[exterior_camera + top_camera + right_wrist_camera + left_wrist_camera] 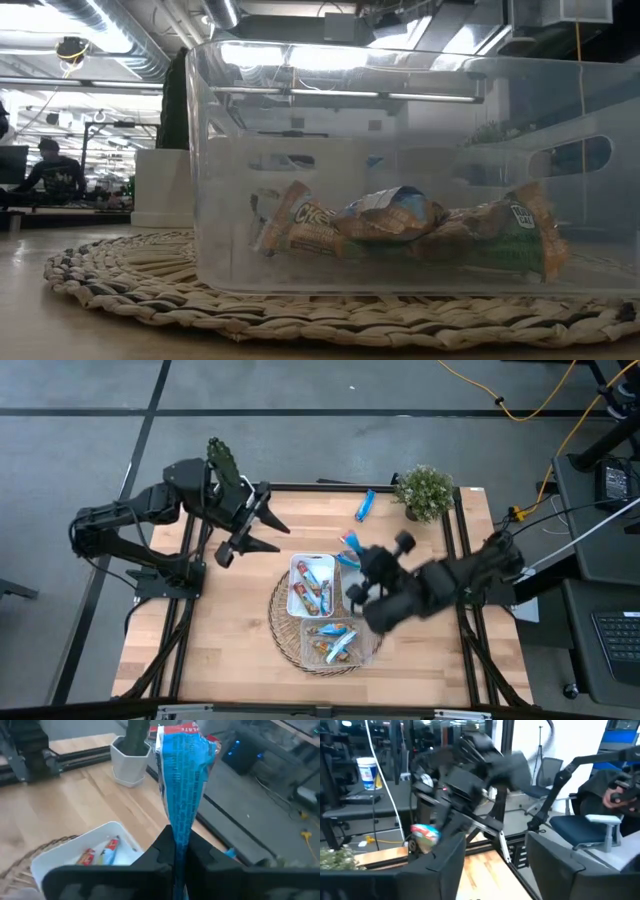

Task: Pick and place Granola Bars by type
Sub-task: Put the red granola bar into the white bin

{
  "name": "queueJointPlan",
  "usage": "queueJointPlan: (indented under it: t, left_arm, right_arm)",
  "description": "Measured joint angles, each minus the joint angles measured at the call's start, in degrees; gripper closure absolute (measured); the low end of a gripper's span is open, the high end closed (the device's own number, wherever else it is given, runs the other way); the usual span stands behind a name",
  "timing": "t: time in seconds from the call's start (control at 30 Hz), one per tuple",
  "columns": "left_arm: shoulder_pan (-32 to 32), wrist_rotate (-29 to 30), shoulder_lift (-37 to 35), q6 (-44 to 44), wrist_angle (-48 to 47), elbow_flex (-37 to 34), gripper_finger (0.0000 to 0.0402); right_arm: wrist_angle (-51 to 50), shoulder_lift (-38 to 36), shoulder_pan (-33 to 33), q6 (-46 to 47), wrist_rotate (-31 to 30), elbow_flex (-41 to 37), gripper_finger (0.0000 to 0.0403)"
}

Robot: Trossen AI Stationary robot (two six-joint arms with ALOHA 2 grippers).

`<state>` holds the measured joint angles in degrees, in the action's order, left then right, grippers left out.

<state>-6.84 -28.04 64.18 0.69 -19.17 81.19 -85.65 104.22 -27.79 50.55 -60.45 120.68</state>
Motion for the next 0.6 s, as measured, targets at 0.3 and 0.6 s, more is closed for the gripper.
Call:
queueJointPlan:
  t: [0.3,0.6]
  left_arm:
    - [0.21,8.86,1.52,2.26,1.14,-0.02,0.0110]
    - [0.21,20.37,2.96,1.09,1.36,-0.02,0.0091]
  right_arm:
    - [26.34,-4.92,10.31,-41.63,18.95,0.02,0.0383]
    - [39.65,-5.02,18.80,-55.70,35.43,0.01,0.0384]
